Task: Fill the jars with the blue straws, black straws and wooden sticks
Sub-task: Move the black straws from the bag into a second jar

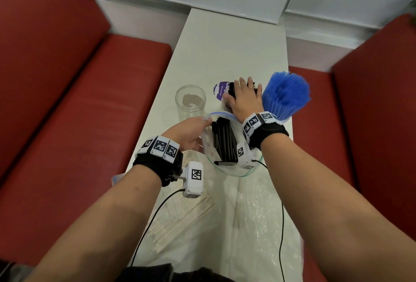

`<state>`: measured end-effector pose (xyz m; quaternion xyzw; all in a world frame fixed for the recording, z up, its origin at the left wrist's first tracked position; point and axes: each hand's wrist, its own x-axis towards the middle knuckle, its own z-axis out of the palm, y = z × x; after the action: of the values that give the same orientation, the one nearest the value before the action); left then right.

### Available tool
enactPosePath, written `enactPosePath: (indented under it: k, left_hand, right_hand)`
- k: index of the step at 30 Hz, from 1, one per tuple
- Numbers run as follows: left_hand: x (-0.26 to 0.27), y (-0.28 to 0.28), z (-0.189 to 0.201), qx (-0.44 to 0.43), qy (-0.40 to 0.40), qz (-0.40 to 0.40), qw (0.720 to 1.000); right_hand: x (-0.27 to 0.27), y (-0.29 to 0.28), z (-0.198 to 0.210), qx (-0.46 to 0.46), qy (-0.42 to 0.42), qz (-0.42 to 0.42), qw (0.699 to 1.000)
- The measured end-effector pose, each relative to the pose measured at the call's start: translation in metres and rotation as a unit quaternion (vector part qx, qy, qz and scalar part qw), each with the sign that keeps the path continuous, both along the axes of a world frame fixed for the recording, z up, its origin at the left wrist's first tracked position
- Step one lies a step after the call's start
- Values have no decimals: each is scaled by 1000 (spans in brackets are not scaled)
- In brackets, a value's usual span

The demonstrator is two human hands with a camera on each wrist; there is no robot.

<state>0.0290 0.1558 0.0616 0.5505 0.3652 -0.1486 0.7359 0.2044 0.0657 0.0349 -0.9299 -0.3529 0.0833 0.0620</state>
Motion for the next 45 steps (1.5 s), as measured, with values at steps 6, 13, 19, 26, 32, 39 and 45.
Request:
enactPosePath:
  k: [6,13,19,26,32,39,45]
  left_hand:
    - [-3,1,-2,4,11,-1,1000]
    - [-10,-5,-4,15,4,10,1000]
    - [-15,-11,-7,30,9,12,999]
    - [-23,-23,-9,-30,-7,25,999]
    - [-31,-24,-9,-12,1,11,1000]
    - [-34,-18,-9,-4,-10,12,1000]
    - [-27,-16,-5,-18,-15,16,1000]
  right_hand:
    - [-6,-8,36,293,84,-38,952]
    - [-61,-52,67,385,379,-34,841]
    - [-95,-81,24,52,326,-18,944]
    - [-127,-79,-48,47,220,-1,974]
    - [-140,-75,-56,265,225,-112,931]
    - [-140,-81,-46,345,239,-159,894]
    - [-141,-80,-24,412,243,-174,861]
